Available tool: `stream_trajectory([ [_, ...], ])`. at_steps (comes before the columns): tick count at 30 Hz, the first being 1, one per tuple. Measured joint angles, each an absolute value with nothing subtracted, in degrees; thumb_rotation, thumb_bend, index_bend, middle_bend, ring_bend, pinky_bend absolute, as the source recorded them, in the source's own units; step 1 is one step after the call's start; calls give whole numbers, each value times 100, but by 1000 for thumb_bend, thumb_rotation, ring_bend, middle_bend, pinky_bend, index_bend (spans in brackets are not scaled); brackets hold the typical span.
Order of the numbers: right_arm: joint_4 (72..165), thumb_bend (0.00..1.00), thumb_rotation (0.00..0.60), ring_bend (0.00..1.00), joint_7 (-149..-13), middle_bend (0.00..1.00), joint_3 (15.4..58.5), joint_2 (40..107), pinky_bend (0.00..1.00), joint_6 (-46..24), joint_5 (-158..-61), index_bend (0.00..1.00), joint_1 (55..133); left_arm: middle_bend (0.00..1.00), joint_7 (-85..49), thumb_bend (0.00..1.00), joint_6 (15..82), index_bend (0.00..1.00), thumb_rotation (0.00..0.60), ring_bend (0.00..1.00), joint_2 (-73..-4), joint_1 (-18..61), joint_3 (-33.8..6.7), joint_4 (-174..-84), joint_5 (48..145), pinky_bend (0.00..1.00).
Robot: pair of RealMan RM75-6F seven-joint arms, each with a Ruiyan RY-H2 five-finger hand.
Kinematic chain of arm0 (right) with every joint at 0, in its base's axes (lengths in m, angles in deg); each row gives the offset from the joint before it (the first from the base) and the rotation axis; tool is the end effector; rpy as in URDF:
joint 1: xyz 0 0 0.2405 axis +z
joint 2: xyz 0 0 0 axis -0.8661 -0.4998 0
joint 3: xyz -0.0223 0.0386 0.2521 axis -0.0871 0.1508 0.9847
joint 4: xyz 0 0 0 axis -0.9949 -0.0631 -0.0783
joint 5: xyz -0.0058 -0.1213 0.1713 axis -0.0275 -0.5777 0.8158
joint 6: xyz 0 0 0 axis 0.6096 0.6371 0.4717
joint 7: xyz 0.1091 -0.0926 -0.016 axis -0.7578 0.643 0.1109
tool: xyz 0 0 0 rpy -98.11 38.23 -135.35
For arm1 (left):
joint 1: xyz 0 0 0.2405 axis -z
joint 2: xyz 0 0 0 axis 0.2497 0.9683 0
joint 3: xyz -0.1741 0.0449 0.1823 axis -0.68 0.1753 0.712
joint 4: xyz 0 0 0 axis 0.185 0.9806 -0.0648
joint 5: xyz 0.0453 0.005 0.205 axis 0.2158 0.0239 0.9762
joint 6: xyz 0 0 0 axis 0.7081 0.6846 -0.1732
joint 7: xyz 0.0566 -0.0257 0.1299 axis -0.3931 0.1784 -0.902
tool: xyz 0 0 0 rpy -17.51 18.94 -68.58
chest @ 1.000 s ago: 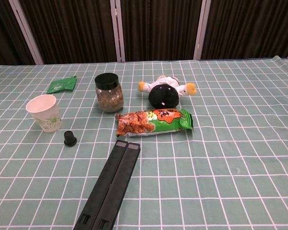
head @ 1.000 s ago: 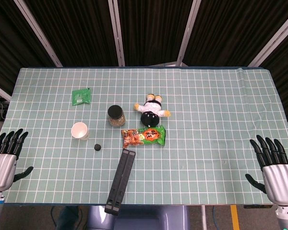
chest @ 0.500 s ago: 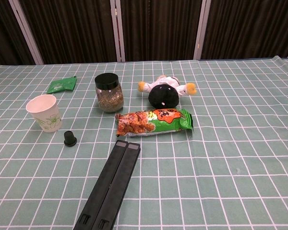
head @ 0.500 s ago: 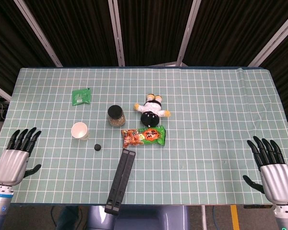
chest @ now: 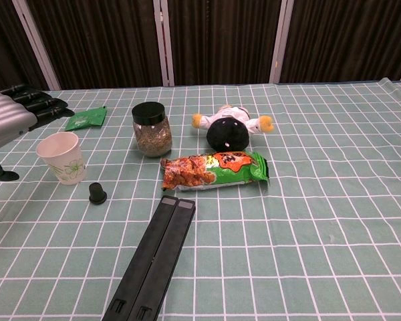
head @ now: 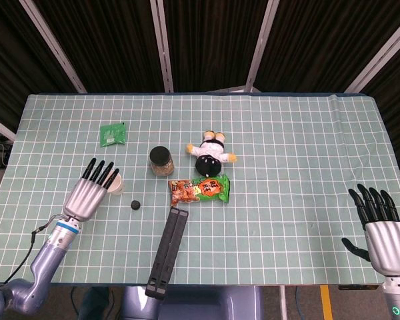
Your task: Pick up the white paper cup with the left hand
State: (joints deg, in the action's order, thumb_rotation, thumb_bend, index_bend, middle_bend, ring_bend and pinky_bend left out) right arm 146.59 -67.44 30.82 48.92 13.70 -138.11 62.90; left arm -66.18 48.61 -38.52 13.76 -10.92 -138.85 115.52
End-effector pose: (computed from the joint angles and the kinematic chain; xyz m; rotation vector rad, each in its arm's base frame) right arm -0.2702 -0.1723 0.1785 1.4383 -0.7208 0.8887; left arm -0.2291 0.2973 0.0276 -1.8756 -0.2373 -0.4899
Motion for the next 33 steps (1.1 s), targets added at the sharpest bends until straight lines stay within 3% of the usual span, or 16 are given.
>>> stream_trajectory([
  [8, 14606, 0, 600, 0, -6786, 0, 3107, 4894, 0, 1369, -13720, 0, 6295, 0, -7772, 43, 4647, 0, 600, 0, -4456, 1749, -1015, -13272, 11478, 0],
  [18, 14585, 0, 600, 0, -6873, 0, 3102, 4868, 0, 1379, -13717, 0, 6297, 0, -8164, 42, 4618, 8, 600, 0, -4853, 1969, -918, -12655, 11537, 0],
  [21, 14575, 0, 600, 0, -6896, 0, 3103, 4862, 0, 1373, -13711, 0, 6302, 56, -8187, 42, 4609, 98, 600, 22, -4921, 2007, -897, -12548, 11531, 40],
  [25, 14567, 0, 600, 0, -6916, 0, 3100, 4859, 0, 1364, -13707, 0, 6310, 304, -8099, 43, 4687, 356, 600, 211, -5011, 2037, -857, -12353, 11643, 220],
  [27, 14566, 0, 600, 0, -6917, 0, 3099, 4859, 0, 1365, -13706, 0, 6311, 363, -8018, 43, 4756, 424, 600, 264, -5055, 2040, -845, -12249, 11698, 279],
  [33, 14564, 0, 600, 0, -6913, 0, 3090, 4865, 0, 1360, -13709, 0, 6314, 399, -7753, 42, 4872, 474, 600, 306, -5108, 2019, -847, -12127, 11736, 330],
])
